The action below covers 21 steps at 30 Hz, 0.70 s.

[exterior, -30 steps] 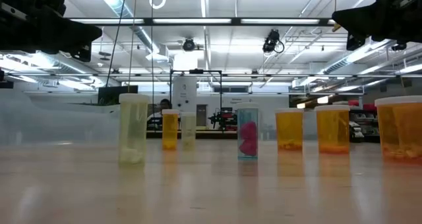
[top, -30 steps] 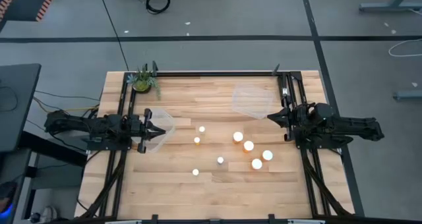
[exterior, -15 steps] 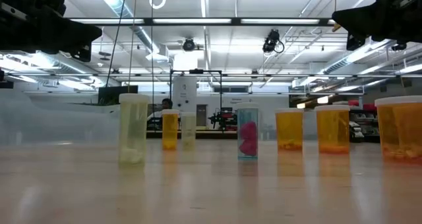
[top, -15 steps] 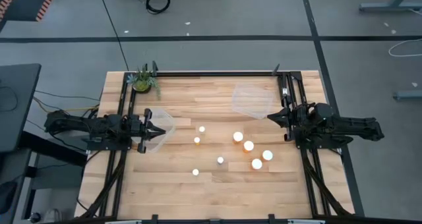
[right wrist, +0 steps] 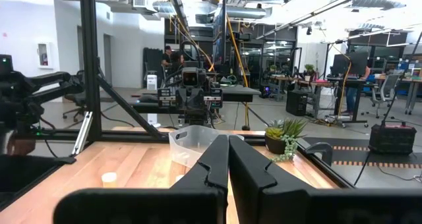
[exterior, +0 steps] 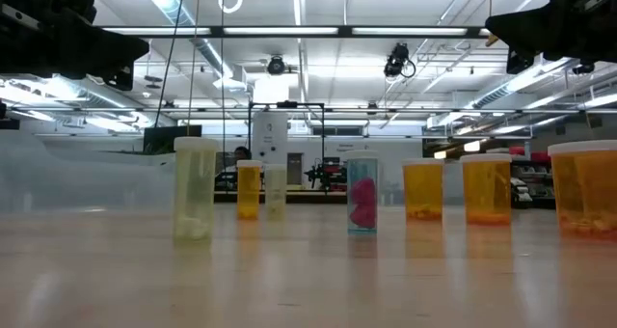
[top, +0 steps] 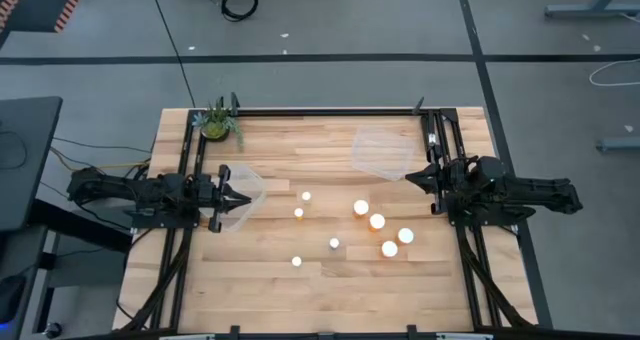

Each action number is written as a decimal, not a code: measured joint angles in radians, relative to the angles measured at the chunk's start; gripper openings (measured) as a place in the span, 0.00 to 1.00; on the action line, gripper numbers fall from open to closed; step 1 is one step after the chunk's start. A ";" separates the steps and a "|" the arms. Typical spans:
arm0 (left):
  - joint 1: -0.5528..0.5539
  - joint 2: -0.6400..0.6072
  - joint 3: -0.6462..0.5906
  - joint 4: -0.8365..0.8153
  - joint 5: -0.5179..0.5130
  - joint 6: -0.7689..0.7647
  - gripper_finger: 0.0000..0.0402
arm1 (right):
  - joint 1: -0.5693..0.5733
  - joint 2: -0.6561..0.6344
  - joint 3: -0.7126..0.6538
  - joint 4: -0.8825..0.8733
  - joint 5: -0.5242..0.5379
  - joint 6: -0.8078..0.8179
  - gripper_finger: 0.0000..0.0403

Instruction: Pick and place medicine bottles into bin by pill shape (circle, oval)

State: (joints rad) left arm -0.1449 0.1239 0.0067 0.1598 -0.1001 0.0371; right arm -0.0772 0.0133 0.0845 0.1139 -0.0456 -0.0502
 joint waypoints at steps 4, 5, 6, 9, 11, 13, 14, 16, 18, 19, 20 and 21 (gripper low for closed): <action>0.000 0.000 0.000 0.000 0.000 0.000 0.06 | 0.000 0.000 0.000 0.000 0.000 0.000 0.04; 0.000 0.000 0.000 0.000 0.000 0.000 0.07 | 0.000 0.000 0.000 0.000 0.000 0.000 0.04; 0.000 0.000 0.000 0.000 0.000 0.000 0.07 | 0.000 0.000 0.000 0.000 0.000 0.000 0.04; 0.000 0.000 0.000 0.000 0.000 0.000 0.08 | -0.001 0.000 0.000 0.004 0.009 -0.050 0.04; 0.000 0.000 0.000 0.000 0.000 0.000 0.09 | -0.001 0.001 0.001 0.046 0.053 -0.062 0.04; 0.000 0.000 0.000 0.000 0.000 0.000 0.09 | -0.002 0.000 0.002 0.060 0.075 -0.062 0.04; 0.000 0.000 0.000 0.000 0.000 0.000 0.09 | -0.002 0.000 0.002 0.051 0.075 -0.061 0.04; 0.000 0.000 0.000 0.000 0.000 0.000 0.08 | -0.001 0.000 0.002 0.051 0.075 -0.060 0.04; 0.000 0.000 0.000 0.000 0.000 0.000 0.07 | -0.002 0.000 0.002 0.061 0.075 -0.065 0.04; 0.000 0.000 0.000 0.000 0.000 0.000 0.07 | 0.000 0.000 0.002 0.065 0.070 -0.040 0.04; 0.000 0.000 0.000 0.000 0.000 0.000 0.07 | 0.001 0.001 0.002 0.072 0.059 0.010 0.04; 0.000 0.000 0.000 0.000 0.000 0.000 0.06 | 0.001 0.001 0.002 0.085 0.058 0.067 0.04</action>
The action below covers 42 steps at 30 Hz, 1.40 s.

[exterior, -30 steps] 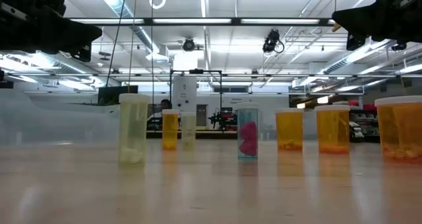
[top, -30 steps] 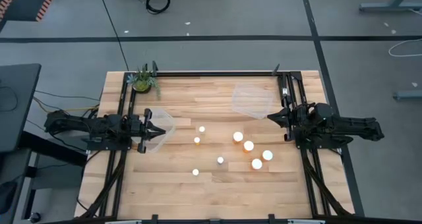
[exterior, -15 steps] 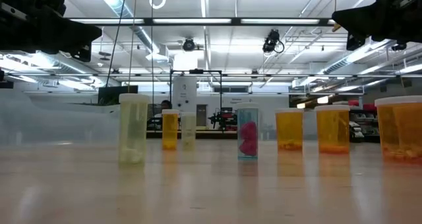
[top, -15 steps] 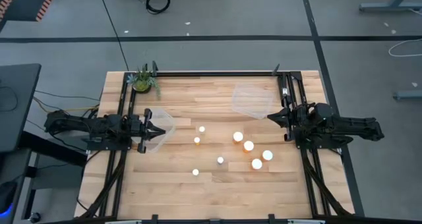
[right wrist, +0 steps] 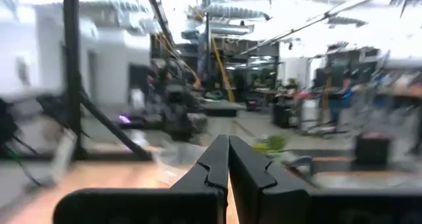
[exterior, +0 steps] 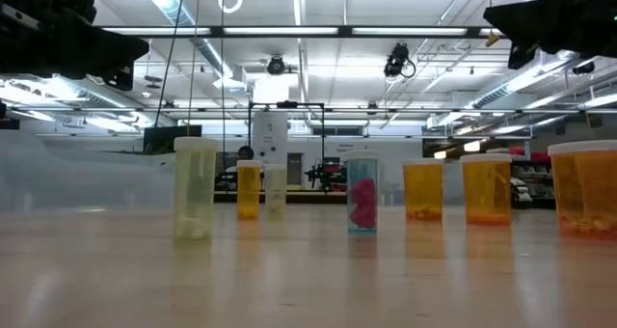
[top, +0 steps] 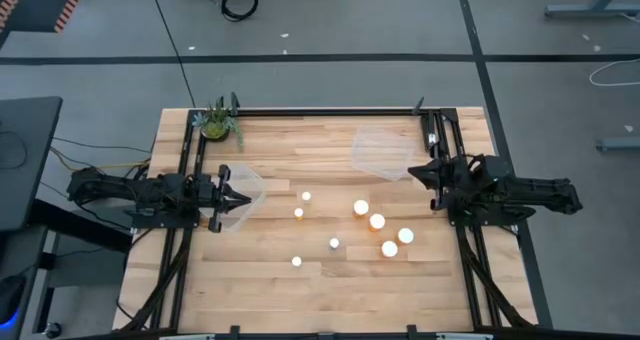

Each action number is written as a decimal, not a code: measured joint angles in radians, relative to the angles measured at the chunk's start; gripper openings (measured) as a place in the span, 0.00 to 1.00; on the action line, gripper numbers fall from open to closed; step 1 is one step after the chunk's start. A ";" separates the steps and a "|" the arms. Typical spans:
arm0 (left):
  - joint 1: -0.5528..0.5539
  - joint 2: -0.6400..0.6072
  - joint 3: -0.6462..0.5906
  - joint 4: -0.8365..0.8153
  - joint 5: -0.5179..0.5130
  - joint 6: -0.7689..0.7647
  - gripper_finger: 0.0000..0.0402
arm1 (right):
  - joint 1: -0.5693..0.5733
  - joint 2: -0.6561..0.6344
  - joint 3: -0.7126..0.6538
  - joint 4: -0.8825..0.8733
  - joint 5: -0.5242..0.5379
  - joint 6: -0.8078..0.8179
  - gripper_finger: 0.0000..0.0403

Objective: Pick and place medicine bottles into bin by pill shape (circle, oval)
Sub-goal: Put the big orange pill bottle into the right transparent bin

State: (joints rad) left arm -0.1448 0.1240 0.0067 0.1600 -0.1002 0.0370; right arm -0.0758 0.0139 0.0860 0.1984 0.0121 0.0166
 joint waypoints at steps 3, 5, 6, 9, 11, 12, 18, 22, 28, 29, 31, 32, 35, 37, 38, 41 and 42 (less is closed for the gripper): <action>0.000 0.000 0.000 0.000 0.000 0.000 0.06 | -0.002 0.000 0.000 0.046 0.042 0.171 0.04; 0.000 0.000 0.000 0.000 0.000 0.000 0.07 | -0.002 0.005 0.000 0.078 0.056 0.200 0.04; 0.000 0.000 0.000 0.000 0.000 0.000 0.08 | -0.002 0.006 0.000 0.083 0.056 0.218 0.04; 0.000 0.000 0.000 0.000 0.000 0.000 0.09 | -0.001 0.010 0.000 0.091 0.056 0.272 0.04; 0.000 0.000 0.000 0.000 0.000 0.000 0.09 | -0.001 0.018 0.000 0.090 0.056 0.354 0.04; 0.000 0.000 0.000 0.000 0.000 0.000 0.09 | -0.001 0.024 0.000 0.090 0.056 0.390 0.04; 0.000 0.000 0.000 0.000 0.000 0.000 0.07 | -0.004 0.055 0.000 0.088 0.108 0.428 0.04; 0.000 0.000 0.000 0.000 0.000 0.000 0.07 | -0.009 0.073 0.001 0.086 0.269 0.393 0.04; 0.000 0.000 0.000 0.000 0.000 0.000 0.09 | -0.009 0.133 0.002 0.085 0.299 0.460 0.04; 0.000 0.000 0.000 0.000 0.000 0.000 0.10 | -0.009 0.150 0.008 0.073 0.285 0.470 0.04; 0.000 0.000 0.000 0.000 0.000 0.000 0.10 | -0.008 0.191 0.045 -0.003 0.266 0.487 0.04; 0.000 0.000 0.000 0.000 0.000 0.000 0.09 | -0.009 0.214 0.072 -0.064 0.263 0.492 0.04; 0.000 0.000 0.000 0.000 0.000 0.000 0.08 | -0.009 0.297 0.160 -0.245 0.263 0.481 0.04; 0.000 0.000 0.000 0.000 0.000 0.000 0.08 | -0.009 0.359 0.204 -0.326 0.269 0.476 0.04; 0.000 0.000 0.000 0.000 0.000 0.000 0.07 | -0.009 0.391 0.220 -0.346 0.270 0.475 0.04; 0.000 0.000 0.000 0.000 0.000 0.000 0.07 | -0.009 0.489 0.246 -0.347 0.260 0.474 0.04; 0.000 0.000 0.000 0.000 0.000 0.000 0.07 | -0.009 0.521 0.253 -0.345 0.257 0.477 0.04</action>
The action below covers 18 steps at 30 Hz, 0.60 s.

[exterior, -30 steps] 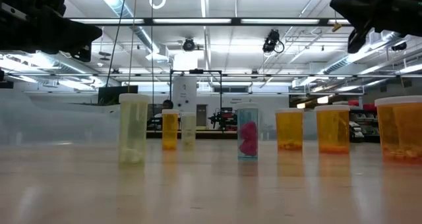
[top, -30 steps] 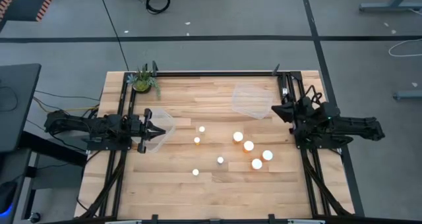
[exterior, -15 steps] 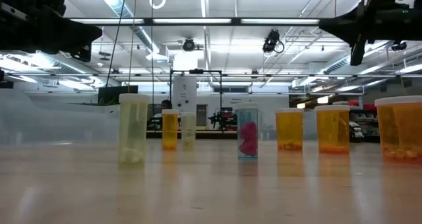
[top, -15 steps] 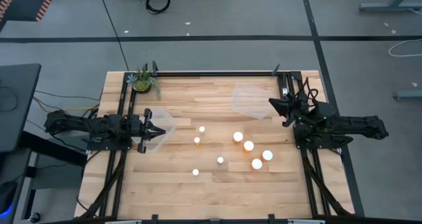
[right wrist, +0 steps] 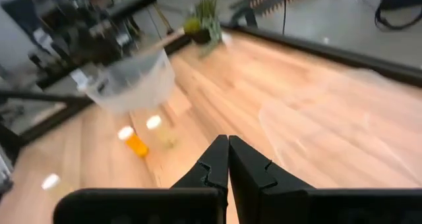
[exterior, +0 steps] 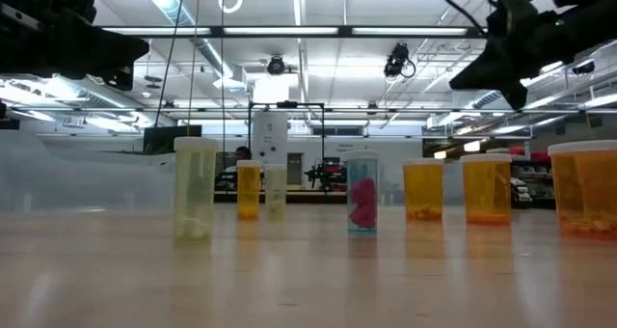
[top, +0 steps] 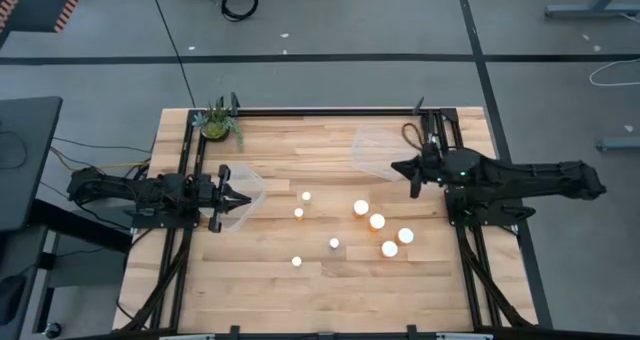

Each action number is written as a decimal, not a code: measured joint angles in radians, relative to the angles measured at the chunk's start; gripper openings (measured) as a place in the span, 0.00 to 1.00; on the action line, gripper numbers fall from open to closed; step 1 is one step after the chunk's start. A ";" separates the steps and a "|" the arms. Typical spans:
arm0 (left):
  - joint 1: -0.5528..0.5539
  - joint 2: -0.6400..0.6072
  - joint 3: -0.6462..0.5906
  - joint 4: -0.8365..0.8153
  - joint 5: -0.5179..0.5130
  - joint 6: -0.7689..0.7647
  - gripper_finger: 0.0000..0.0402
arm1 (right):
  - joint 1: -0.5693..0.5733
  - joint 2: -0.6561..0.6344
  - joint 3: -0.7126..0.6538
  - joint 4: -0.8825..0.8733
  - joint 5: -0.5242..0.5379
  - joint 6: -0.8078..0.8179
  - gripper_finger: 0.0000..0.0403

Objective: Pick and place medicine bottles into bin by pill shape (circle, oval)
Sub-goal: Put the big orange pill bottle into the right transparent bin

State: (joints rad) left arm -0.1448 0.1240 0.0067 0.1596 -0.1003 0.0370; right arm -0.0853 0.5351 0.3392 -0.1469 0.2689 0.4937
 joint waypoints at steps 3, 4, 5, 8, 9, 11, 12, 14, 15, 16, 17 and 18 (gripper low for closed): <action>0.000 0.000 0.000 0.000 0.000 0.000 0.08 | 0.000 0.092 0.021 -0.003 -0.027 0.020 0.04; 0.000 0.000 0.000 0.000 0.000 0.000 0.08 | 0.000 0.120 0.031 -0.004 -0.048 0.021 0.04; 0.000 0.000 0.000 0.000 0.000 0.000 0.08 | 0.000 0.147 0.042 -0.003 -0.072 0.021 0.04; 0.000 0.000 0.000 0.000 0.000 0.000 0.09 | 0.002 0.226 0.090 -0.017 -0.141 0.021 0.05; 0.000 0.000 0.000 0.000 0.000 0.000 0.09 | 0.004 0.252 0.114 -0.033 -0.160 0.017 0.06; 0.000 0.000 0.000 0.000 0.000 0.000 0.08 | 0.014 0.305 0.164 -0.069 -0.182 -0.005 0.09; 0.000 0.000 0.000 0.000 0.000 0.000 0.08 | 0.021 0.331 0.191 -0.092 -0.185 -0.019 0.11; 0.000 0.000 0.000 0.000 0.000 0.000 0.07 | 0.040 0.388 0.240 -0.132 -0.185 -0.044 0.17; 0.000 0.000 0.000 0.000 0.000 0.000 0.07 | 0.048 0.414 0.264 -0.155 -0.186 -0.053 0.20; 0.000 0.000 0.000 0.000 0.000 0.000 0.06 | 0.057 0.441 0.286 -0.175 -0.186 -0.064 0.23; 0.000 0.000 0.000 0.000 0.000 0.000 0.06 | 0.067 0.467 0.310 -0.190 -0.187 -0.073 0.27; 0.000 0.000 0.000 0.000 0.000 0.000 0.06 | 0.075 0.491 0.334 -0.209 -0.187 -0.081 0.30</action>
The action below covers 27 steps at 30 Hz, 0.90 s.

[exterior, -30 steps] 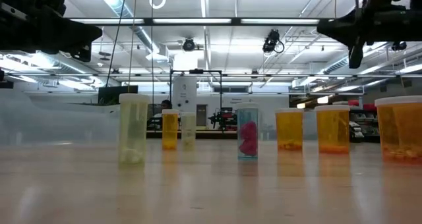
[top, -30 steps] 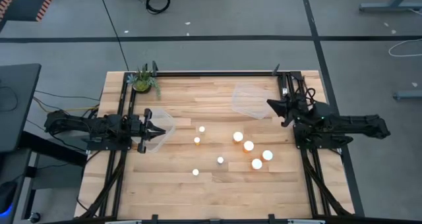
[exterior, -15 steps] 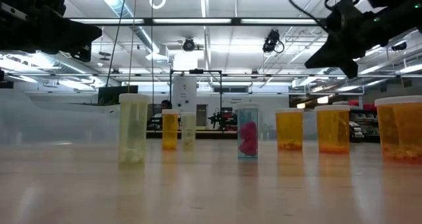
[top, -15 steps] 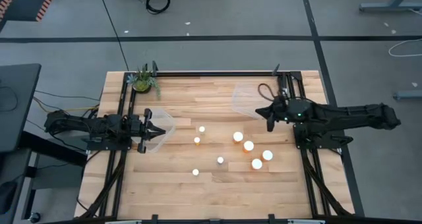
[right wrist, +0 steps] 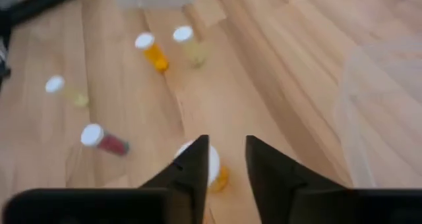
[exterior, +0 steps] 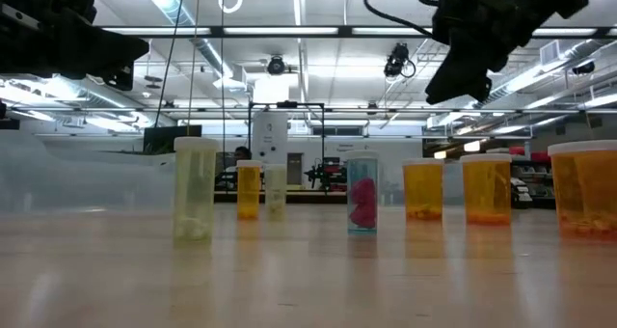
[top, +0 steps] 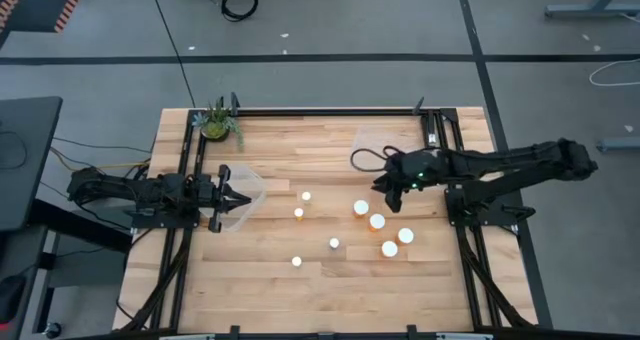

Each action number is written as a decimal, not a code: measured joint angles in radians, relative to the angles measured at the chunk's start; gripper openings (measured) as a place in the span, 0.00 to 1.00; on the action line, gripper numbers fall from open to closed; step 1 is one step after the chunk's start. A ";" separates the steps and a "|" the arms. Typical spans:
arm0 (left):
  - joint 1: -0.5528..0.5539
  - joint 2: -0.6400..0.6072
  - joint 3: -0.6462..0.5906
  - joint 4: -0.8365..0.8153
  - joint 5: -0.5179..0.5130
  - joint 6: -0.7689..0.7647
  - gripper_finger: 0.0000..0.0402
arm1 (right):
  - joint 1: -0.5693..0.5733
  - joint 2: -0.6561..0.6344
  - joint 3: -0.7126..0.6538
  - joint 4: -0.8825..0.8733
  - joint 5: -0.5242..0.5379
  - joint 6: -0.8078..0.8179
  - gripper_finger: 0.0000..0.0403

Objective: Pick and place medicine bottles into bin by pill shape (circle, oval)
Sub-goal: Put the big orange pill bottle into the right transparent bin

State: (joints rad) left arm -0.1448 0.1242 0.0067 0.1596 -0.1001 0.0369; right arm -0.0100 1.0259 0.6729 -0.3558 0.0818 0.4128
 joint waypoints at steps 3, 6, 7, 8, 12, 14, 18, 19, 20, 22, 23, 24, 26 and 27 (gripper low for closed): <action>0.000 0.000 0.000 0.000 0.000 0.000 0.07 | 0.021 0.068 0.065 -0.064 0.003 -0.016 0.40; 0.000 0.000 0.000 0.000 0.000 0.000 0.09 | 0.032 0.136 0.123 -0.130 0.004 -0.017 0.47; 0.000 0.000 0.000 0.000 0.000 0.000 0.09 | 0.033 0.159 0.142 -0.154 0.004 -0.019 0.49; 0.000 0.000 0.000 0.000 0.000 0.000 0.09 | 0.033 0.182 0.161 -0.181 0.005 -0.024 0.51; 0.000 0.000 0.000 0.000 0.000 0.000 0.08 | 0.033 0.264 0.229 -0.252 0.007 -0.042 0.57; 0.000 0.000 0.000 0.000 0.000 0.000 0.07 | 0.033 0.295 0.261 -0.276 0.007 -0.051 0.59; 0.000 0.000 0.000 0.000 0.000 0.000 0.06 | 0.033 0.355 0.329 -0.373 0.003 -0.058 0.63; 0.000 0.000 0.000 0.000 0.000 0.000 0.06 | 0.036 0.369 0.345 -0.401 0.003 -0.057 0.63; 0.000 0.000 0.000 0.000 0.000 0.000 0.07 | 0.040 0.383 0.360 -0.422 0.003 -0.052 0.64; 0.000 0.000 0.000 0.000 0.000 0.000 0.07 | 0.054 0.414 0.391 -0.456 0.002 -0.047 0.66; 0.000 0.000 0.000 0.000 0.000 0.000 0.08 | 0.063 0.430 0.406 -0.472 0.001 -0.043 0.67; 0.000 0.000 0.000 0.000 0.000 0.000 0.08 | 0.073 0.444 0.420 -0.482 0.000 -0.039 0.68; 0.000 0.000 0.000 0.000 0.000 0.000 0.09 | 0.093 0.474 0.447 -0.501 -0.001 -0.038 0.69; 0.000 0.000 0.000 0.000 0.000 0.000 0.09 | 0.102 0.489 0.462 -0.511 -0.001 -0.039 0.70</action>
State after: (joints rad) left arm -0.1451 0.1242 0.0067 0.1596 -0.1001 0.0368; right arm 0.0919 1.5149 1.1350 -0.8672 0.0807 0.3740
